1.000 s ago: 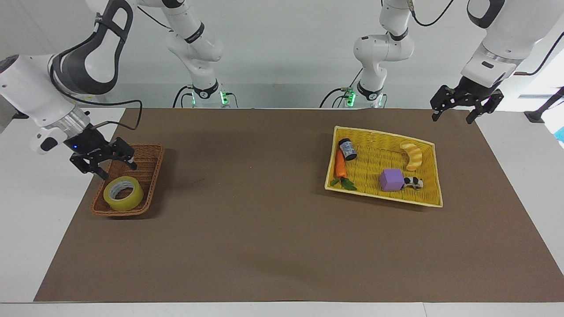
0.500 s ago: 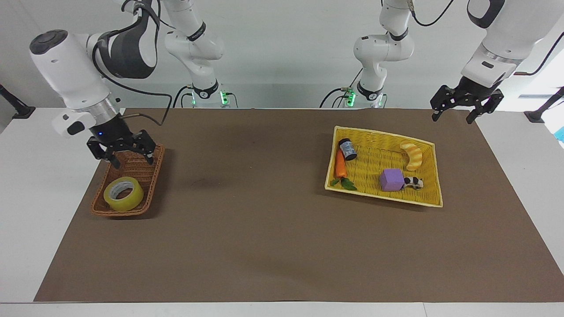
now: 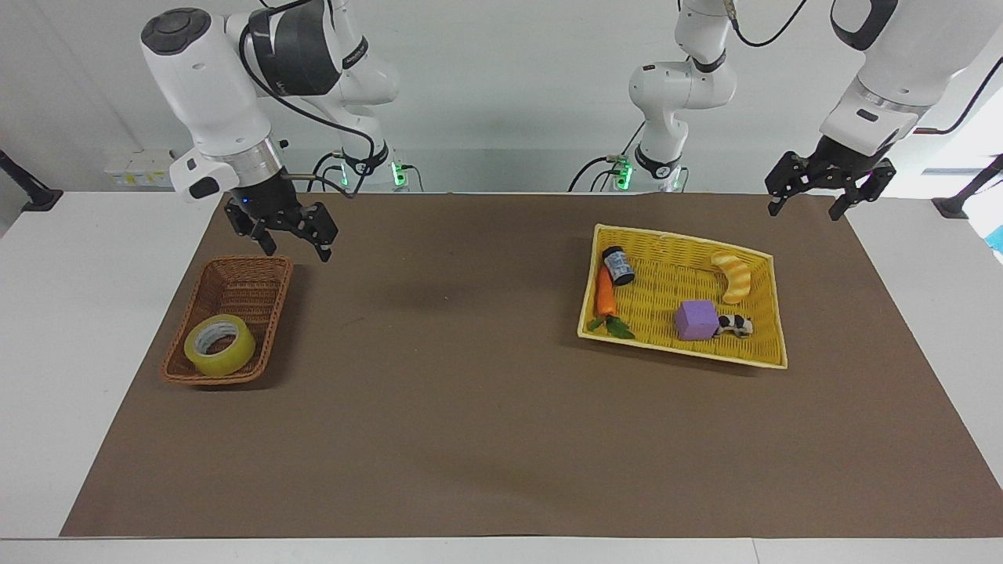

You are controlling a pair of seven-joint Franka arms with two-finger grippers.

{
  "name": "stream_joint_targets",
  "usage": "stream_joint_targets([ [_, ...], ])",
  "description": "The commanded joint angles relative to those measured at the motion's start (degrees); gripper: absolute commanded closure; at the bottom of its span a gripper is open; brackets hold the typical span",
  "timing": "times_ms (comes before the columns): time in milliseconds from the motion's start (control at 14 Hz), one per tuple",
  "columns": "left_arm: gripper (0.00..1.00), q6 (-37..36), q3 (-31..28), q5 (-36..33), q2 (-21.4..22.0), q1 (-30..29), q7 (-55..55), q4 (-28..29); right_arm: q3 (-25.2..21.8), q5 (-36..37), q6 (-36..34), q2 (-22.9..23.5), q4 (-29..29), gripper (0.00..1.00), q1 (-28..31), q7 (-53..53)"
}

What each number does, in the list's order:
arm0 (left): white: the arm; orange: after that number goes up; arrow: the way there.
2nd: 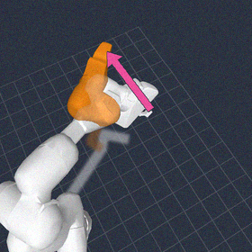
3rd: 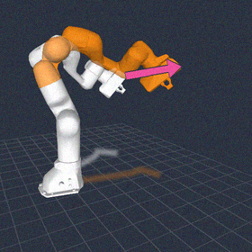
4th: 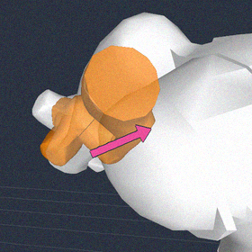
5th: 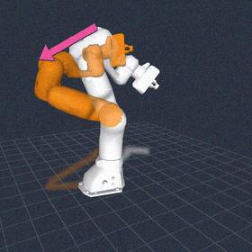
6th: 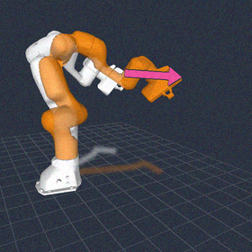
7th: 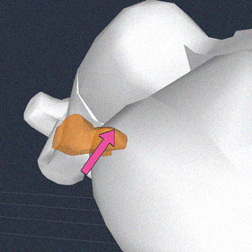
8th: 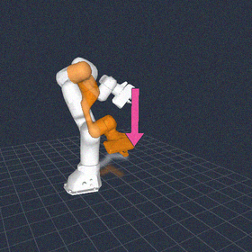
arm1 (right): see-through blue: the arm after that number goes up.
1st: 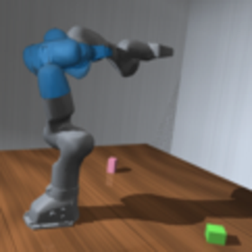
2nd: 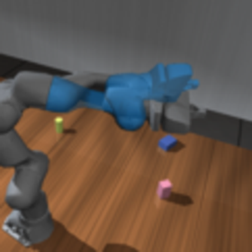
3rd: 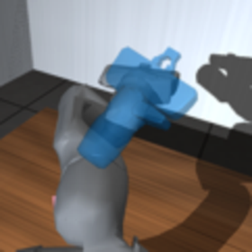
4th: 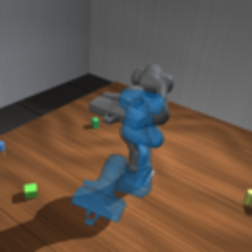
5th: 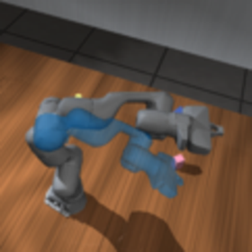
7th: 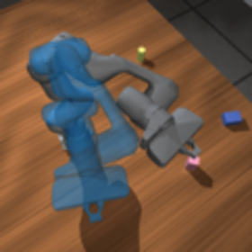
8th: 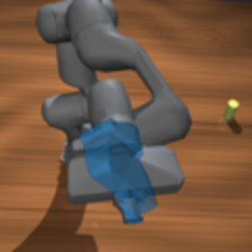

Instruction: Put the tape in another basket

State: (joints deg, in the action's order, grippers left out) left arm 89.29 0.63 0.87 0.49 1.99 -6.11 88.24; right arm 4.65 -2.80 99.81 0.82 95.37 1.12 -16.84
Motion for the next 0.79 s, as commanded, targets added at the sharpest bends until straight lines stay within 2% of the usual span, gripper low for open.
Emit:
stream_joint_targets([
  [0,0.0,-0.3,0.4,0.7,-0.1,-0.8,-0.6,-0.8,0.4,0.3,-5.7,-3.0,-2.5,0.0,0.6,-4.3],
  [286,0.0,-0.3,0.4,0.7,-0.1,-0.8,-0.6,-0.8,-0.2,0.5,-12.1,-6.3,-6.2,0.0,0.6,-4.3],
  [714,0.0,-0.4,0.4,0.7,-0.1,-0.8,-0.6,-0.8,-1.5,-0.9,-12.4,-7.5,-3.6,0.0,2.5,-1.9],
])
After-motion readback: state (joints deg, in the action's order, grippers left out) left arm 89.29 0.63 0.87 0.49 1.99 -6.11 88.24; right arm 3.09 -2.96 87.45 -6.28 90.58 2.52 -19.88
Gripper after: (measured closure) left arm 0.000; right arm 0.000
